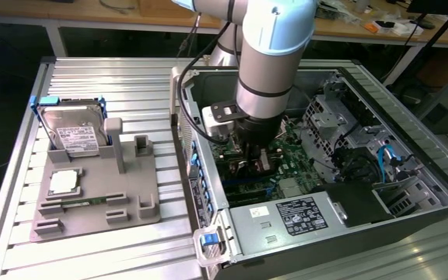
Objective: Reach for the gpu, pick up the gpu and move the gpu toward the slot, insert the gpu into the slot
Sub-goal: 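Insert the gpu into the slot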
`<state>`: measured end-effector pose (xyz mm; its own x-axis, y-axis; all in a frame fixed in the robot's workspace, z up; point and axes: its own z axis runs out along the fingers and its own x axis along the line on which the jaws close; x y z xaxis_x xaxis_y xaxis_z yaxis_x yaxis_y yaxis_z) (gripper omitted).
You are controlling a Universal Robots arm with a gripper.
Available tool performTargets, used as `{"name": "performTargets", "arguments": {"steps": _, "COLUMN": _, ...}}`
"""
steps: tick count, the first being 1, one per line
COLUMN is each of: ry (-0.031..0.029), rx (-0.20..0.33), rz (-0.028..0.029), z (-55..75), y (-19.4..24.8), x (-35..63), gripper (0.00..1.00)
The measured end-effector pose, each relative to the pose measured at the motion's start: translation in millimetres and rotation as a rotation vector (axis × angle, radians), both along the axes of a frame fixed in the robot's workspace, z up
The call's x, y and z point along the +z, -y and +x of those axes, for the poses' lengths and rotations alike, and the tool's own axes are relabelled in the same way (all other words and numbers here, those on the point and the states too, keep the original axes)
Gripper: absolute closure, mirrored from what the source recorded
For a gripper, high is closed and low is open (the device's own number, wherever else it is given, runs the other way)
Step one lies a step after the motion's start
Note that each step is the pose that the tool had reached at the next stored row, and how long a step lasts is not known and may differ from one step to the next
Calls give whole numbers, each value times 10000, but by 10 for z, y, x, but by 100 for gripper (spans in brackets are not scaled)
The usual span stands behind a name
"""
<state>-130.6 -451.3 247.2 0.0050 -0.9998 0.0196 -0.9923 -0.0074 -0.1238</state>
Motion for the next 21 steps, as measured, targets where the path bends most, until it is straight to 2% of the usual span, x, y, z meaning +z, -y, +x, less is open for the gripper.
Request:
{"name": "performTargets", "arguments": {"steps": 11, "ry": -2, "rx": 0, "rz": -4, "z": 0, "y": 1, "x": -146, "gripper": 73}}
{"name": "performTargets", "arguments": {"steps": 14, "ry": -27, "rx": 0, "rz": -41, "z": 2, "y": -3, "x": -155, "gripper": 73}}
{"name": "performTargets", "arguments": {"steps": 21, "ry": -6, "rx": -1, "rz": -8, "z": 0, "y": -1, "x": -174, "gripper": 73}}
